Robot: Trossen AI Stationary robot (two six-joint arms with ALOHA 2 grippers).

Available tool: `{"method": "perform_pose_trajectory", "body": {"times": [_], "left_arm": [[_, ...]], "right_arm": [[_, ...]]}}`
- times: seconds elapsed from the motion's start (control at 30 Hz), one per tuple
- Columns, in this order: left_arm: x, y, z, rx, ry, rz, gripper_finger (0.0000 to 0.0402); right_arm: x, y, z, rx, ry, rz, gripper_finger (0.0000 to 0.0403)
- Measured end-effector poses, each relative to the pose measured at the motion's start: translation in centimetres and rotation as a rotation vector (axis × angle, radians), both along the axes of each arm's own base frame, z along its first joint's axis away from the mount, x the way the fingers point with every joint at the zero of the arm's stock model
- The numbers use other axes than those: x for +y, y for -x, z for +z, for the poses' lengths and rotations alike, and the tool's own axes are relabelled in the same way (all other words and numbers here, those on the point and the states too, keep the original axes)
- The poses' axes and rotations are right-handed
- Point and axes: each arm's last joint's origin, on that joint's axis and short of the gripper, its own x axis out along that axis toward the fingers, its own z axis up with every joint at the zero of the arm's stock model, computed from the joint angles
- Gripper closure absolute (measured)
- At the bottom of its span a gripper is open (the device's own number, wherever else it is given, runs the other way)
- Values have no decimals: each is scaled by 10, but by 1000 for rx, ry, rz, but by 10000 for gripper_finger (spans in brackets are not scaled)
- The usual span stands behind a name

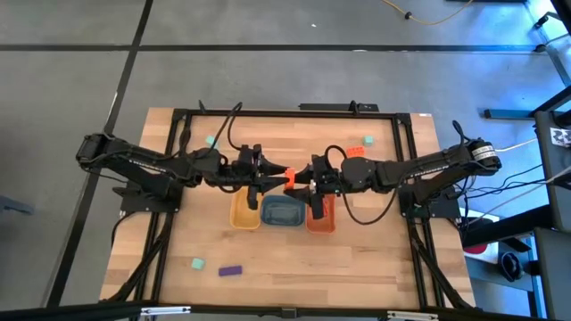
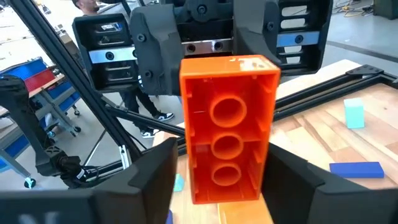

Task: Sort & place blocks by color
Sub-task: Put the bottom orange game piece into the orange bin

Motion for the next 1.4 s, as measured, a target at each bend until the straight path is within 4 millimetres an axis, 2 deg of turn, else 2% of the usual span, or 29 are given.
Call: {"method": "perform_pose_trajectory", "body": {"times": [0.13, 0.17, 0.37, 0.7, 0.83, 1.0, 1.13, 1.27, 1.4], "left_arm": [[0, 0, 0, -1, 7, -19, 284], [0, 0, 0, -1, 7, -19, 284], [0, 0, 0, 2, 13, -37, 264], [10, 3, 3, 4, 115, -103, 200], [17, 22, 11, 68, 108, -101, 189], [25, 56, 20, 158, 104, -51, 187], [21, 80, 24, 134, 79, -9, 187], [15, 100, 16, 87, 72, 49, 186], [11, 111, 7, 69, 42, 58, 186]], "right_arm": [[0, 0, 0, 1, 4, 0, 262], [0, 0, 0, 1, 5, 2, 265], [0, 0, -1, 4, 20, 21, 264], [0, 5, 1, 28, 62, 21, 264], [-4, 21, 6, 108, 113, -18, 264], [-11, 51, 18, 196, 155, -55, 264], [-16, 77, 27, 241, 170, -79, 264], [-19, 99, 25, 199, 138, -90, 264], [-18, 112, 15, 83, 86, -105, 264]]}}
